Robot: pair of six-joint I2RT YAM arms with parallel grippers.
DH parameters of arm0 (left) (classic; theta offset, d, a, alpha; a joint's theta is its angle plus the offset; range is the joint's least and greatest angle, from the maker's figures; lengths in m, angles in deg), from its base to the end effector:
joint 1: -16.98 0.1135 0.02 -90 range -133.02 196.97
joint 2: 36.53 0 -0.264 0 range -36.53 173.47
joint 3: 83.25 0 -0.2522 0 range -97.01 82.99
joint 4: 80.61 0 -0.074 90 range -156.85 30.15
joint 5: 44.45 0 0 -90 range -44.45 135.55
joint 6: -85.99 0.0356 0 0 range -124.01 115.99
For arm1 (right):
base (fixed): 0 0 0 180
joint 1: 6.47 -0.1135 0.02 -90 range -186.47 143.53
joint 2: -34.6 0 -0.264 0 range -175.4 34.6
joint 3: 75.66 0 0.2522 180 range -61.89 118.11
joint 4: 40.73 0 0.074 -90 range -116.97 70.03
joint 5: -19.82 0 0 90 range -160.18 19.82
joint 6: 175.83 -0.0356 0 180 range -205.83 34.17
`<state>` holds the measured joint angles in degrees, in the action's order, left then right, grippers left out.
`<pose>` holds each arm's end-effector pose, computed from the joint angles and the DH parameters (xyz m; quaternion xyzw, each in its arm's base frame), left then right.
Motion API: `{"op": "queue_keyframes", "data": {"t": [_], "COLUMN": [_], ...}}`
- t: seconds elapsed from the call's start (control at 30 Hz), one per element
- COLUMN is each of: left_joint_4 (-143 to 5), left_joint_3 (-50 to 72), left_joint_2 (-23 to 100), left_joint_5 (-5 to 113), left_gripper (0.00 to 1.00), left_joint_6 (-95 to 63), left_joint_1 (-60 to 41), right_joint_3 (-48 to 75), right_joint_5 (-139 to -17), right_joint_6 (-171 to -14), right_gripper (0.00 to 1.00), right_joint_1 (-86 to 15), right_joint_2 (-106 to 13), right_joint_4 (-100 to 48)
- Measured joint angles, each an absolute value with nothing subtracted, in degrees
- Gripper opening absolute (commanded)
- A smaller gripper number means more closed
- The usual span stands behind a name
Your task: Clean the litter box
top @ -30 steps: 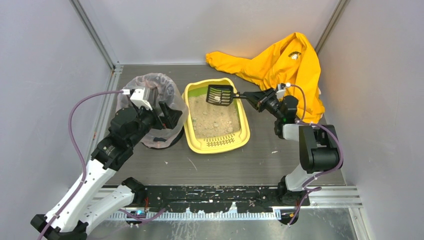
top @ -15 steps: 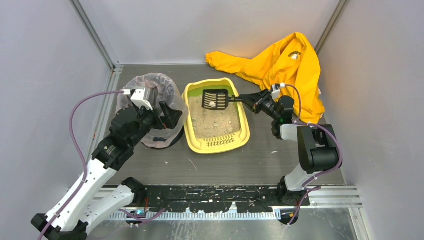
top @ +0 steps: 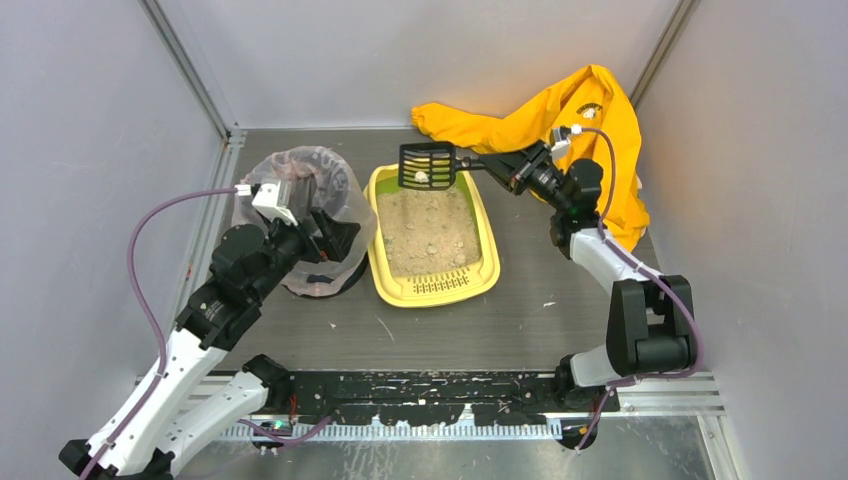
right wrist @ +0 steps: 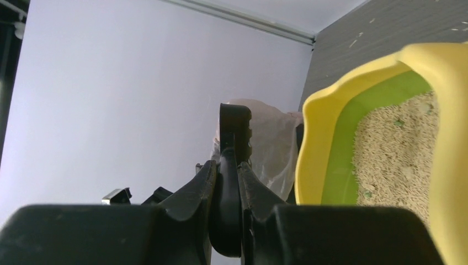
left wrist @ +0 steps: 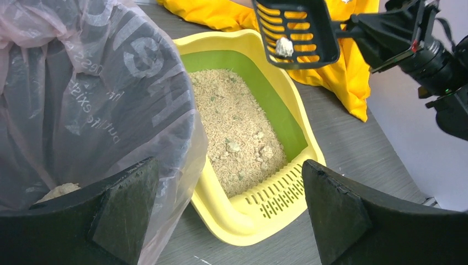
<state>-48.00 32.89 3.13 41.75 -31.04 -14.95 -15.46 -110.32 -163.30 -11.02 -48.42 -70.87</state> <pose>0.1329 -0.0800 0.3694 0.0107 0.7569 -0.2995 0.5808 0.3179 0.0483 0.2906 0.1615 0.6521 0.6338 0.3834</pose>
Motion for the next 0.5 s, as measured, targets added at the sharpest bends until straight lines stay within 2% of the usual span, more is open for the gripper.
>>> {"op": "queue_keyframes", "data": {"t": [0.23,0.5], "left_joint_4": [-47.91,-45.66], "left_joint_3": [34.72,34.53], "left_joint_2": [-0.59,-4.65], "left_joint_5": [37.16,33.19], "left_gripper": [1.0,1.0], "left_joint_6": [-29.95,-28.81], "left_joint_1": [-14.95,-14.95], "right_joint_3": [-5.16,14.79], "right_joint_5": [-109.17,-107.35], "right_joint_6": [-160.18,-153.75], "right_gripper": [0.01,0.01], "right_joint_1": [-16.53,-26.26], "right_joint_2": [-49.08,-57.71], "right_joint_4": [-62.19,-51.35]}}
